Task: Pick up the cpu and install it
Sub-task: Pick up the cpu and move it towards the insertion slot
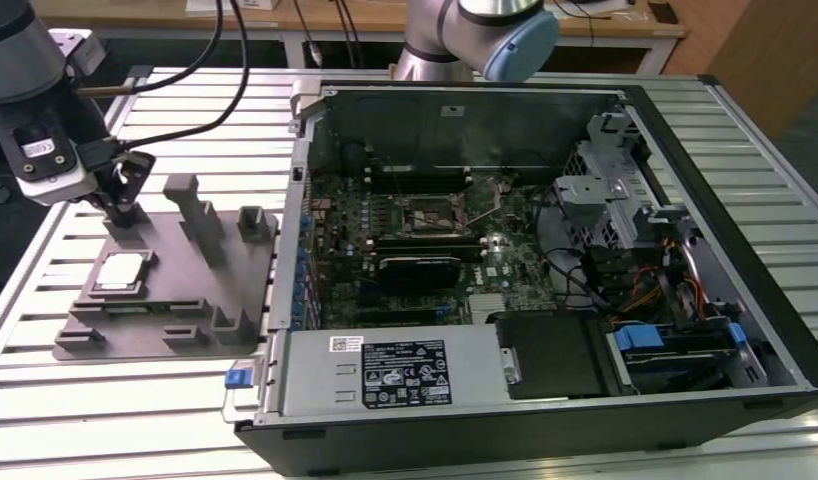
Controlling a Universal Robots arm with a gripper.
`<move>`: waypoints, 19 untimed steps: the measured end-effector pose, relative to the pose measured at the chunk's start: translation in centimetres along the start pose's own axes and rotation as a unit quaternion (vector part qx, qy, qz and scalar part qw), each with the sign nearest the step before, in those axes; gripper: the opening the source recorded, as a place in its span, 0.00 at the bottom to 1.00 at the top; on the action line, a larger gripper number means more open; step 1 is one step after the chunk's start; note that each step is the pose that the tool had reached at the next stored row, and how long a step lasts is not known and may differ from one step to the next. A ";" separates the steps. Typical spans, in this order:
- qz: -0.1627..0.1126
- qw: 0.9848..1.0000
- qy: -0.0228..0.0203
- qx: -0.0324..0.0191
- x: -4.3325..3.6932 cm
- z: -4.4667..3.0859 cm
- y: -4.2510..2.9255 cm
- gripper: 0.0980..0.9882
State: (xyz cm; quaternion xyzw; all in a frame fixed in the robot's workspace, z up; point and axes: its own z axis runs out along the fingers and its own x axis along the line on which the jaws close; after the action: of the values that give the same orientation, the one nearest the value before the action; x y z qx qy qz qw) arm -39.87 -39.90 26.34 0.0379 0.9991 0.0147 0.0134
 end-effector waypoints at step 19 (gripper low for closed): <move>0.000 1.000 0.000 0.000 0.93 1.03 -0.10 0.01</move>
State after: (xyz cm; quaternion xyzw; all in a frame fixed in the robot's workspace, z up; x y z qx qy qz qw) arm -40.78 -39.91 25.28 0.0378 0.9991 0.0147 0.0133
